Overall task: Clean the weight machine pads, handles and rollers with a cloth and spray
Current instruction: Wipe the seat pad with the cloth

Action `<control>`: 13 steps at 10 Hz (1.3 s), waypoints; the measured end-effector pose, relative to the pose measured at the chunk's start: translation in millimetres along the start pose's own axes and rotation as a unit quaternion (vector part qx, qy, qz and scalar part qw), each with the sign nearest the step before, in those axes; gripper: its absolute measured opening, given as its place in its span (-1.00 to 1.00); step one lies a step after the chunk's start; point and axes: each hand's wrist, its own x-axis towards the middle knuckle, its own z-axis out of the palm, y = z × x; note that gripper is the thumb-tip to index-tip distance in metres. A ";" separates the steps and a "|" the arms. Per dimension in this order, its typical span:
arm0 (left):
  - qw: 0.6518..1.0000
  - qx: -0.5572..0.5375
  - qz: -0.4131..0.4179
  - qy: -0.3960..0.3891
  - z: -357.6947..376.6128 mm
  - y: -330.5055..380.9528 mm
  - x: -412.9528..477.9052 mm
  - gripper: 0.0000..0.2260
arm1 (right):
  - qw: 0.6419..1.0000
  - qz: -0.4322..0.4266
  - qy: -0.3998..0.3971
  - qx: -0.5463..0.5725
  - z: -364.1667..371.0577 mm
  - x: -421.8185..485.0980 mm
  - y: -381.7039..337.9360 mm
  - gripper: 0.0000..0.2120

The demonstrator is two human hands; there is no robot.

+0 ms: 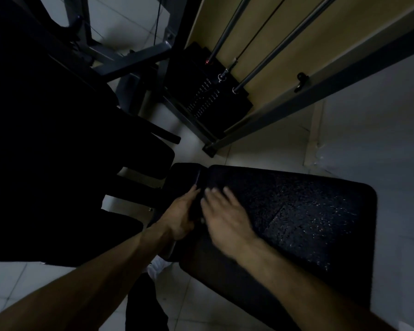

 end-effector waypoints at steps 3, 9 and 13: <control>0.997 0.036 -0.037 -0.053 0.0 -7.8 -3.7 -0.10 | 0.997 0.001 0.063 -0.035 -24.1 0.7 68.5 -0.34; 0.962 -0.240 -0.126 -0.013 5.2 -34.5 -12.9 -0.01 | 0.996 0.082 0.022 -0.013 -23.4 64.2 48.9 -0.35; 0.997 -0.017 -0.032 -0.064 30.1 -46.5 -29.5 -0.32 | 0.997 -0.057 0.038 -0.034 -12.8 -23.9 39.7 -0.30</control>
